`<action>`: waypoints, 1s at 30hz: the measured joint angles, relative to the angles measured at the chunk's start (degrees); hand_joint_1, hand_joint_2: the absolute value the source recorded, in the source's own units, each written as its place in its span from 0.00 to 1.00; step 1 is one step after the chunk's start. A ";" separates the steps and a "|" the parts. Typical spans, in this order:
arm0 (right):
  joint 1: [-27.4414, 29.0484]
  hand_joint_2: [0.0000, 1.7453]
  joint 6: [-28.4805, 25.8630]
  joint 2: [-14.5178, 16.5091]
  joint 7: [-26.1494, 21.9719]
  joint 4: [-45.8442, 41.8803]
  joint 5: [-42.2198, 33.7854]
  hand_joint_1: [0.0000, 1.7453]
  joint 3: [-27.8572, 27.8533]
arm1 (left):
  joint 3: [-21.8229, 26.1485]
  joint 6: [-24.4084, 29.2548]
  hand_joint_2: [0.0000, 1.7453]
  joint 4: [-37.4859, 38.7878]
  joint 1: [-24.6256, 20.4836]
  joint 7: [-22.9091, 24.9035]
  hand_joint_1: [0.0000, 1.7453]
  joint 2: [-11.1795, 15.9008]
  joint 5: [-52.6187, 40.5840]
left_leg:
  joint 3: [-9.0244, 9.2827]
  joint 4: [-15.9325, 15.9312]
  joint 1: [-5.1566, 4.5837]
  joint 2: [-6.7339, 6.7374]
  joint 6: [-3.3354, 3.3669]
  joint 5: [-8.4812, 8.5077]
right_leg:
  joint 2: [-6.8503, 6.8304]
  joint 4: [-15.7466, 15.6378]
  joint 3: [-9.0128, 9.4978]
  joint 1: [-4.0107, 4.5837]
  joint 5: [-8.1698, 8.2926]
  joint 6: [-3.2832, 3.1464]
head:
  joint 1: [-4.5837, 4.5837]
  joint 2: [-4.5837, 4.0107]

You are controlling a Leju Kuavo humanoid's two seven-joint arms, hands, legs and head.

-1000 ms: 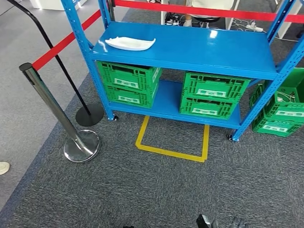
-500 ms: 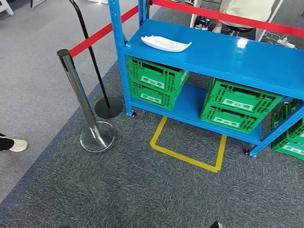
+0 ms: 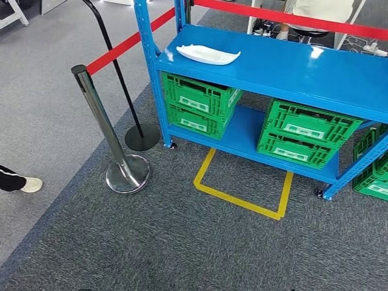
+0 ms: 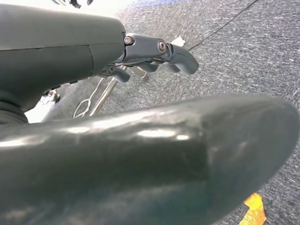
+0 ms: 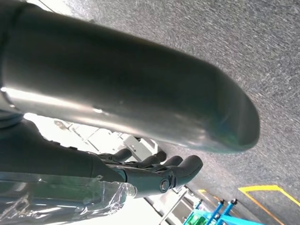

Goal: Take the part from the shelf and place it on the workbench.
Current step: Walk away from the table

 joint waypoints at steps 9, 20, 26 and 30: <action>0.87 0.00 0.00 1.76 -2.58 -1.39 0.04 0.00 -0.08 | 0.03 -1.91 0.00 0.02 0.04 -0.73 0.00 -0.17 1.53 | -0.07 -0.06 -0.01 0.00 -0.79 0.06 | -0.01 0.00 -0.03 -0.09 0.11 -0.07 | 0.04 0.00; 1.22 0.00 -0.02 7.28 -19.54 -7.00 -0.81 0.00 -11.14 | 0.28 -2.39 0.00 0.02 0.05 -2.21 0.00 0.19 3.07 | -0.09 -0.05 -0.16 -0.01 -0.70 0.13 | -0.02 -0.02 -0.04 -0.23 0.20 0.05 | 0.03 0.00; 1.42 0.00 -0.02 8.90 -24.23 -9.11 -2.20 0.00 -15.81 | 0.58 -2.41 0.00 0.02 0.04 -2.42 0.00 0.39 3.28 | -0.09 -0.05 -0.16 -0.01 -0.71 0.13 | -0.02 -0.02 -0.04 -0.23 0.20 0.05 | 0.03 0.00; 0.21 0.00 -0.02 10.27 -36.24 -10.03 -5.35 0.00 -23.49 | 0.91 -2.13 0.00 0.05 0.04 -2.80 0.00 0.50 3.98 | -0.10 -0.05 -0.16 -0.01 -0.71 0.13 | -0.05 -0.02 -0.03 -0.23 0.20 0.05 | 0.03 0.00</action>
